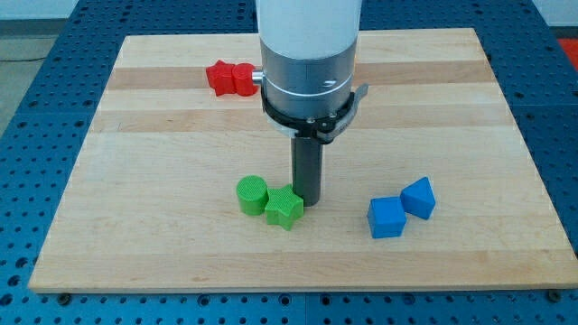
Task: Slightly move the blue cube into the blue triangle
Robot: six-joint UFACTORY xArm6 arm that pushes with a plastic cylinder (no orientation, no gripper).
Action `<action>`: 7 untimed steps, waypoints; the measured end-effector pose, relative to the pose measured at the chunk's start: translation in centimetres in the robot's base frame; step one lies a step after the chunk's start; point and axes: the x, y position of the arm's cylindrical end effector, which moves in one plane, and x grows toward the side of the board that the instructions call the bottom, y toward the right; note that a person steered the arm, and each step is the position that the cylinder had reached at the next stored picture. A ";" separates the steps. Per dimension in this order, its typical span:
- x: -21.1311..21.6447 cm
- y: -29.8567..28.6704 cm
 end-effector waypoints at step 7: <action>4.2 6.9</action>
